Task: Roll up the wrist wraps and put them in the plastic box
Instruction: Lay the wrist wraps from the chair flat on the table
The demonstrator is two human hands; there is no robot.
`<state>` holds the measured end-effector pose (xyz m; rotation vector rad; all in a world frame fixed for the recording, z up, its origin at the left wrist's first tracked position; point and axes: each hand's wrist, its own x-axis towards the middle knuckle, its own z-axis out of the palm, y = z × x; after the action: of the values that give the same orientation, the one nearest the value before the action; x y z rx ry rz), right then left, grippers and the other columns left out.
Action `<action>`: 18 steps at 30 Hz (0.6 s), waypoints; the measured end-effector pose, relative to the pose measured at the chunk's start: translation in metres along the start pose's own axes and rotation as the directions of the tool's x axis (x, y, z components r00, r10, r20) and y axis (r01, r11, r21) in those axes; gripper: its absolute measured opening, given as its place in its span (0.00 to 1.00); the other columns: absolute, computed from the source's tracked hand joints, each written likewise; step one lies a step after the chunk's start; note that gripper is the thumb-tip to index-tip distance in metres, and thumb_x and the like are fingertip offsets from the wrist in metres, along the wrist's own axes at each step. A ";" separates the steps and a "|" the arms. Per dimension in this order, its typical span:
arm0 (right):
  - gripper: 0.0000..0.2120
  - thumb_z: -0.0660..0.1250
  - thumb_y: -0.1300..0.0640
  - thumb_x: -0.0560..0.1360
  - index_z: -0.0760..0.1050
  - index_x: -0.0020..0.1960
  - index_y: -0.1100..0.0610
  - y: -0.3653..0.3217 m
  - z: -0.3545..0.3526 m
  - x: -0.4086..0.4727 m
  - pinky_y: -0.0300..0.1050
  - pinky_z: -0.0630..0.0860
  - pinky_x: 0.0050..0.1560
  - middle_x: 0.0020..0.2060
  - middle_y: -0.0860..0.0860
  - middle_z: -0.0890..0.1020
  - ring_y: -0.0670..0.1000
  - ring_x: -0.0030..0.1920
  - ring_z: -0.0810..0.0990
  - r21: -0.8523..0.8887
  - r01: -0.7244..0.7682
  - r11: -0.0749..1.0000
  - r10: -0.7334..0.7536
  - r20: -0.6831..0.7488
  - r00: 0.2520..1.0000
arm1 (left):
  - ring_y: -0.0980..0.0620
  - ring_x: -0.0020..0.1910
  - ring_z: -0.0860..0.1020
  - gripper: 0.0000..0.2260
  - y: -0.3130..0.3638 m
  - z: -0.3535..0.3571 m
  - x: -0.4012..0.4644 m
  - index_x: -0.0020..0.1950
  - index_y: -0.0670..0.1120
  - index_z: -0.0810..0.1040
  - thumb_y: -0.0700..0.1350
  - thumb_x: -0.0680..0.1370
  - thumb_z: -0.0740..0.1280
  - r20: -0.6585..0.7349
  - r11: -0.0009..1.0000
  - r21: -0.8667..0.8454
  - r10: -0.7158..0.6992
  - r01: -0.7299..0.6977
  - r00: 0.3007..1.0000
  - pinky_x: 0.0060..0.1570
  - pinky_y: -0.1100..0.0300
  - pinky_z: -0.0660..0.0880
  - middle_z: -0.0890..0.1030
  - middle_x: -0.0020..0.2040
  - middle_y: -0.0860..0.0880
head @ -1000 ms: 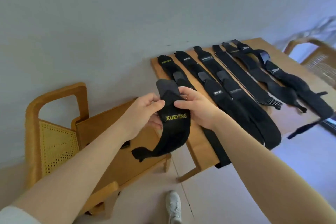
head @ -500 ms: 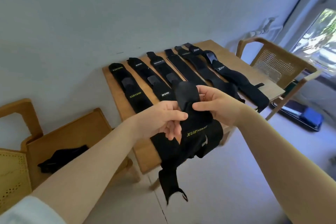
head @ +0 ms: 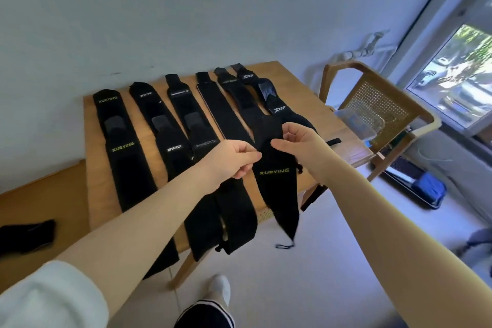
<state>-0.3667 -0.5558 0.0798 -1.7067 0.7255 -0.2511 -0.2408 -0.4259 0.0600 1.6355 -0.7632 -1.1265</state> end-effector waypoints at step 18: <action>0.05 0.64 0.56 0.78 0.76 0.52 0.56 0.046 -0.057 0.256 0.56 0.75 0.61 0.48 0.55 0.82 0.55 0.53 0.81 -0.046 -0.219 0.975 0.219 -0.011 0.976 | 0.49 0.76 0.54 0.27 -0.027 -0.074 0.298 0.75 0.46 0.59 0.48 0.79 0.64 -0.176 0.582 0.810 0.118 0.076 0.977 0.72 0.55 0.55 0.58 0.77 0.48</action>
<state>-0.2116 -0.7566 -0.0025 -1.6546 0.9227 -0.0863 -0.0617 -0.6498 -0.0531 2.4586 -1.2720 -0.5386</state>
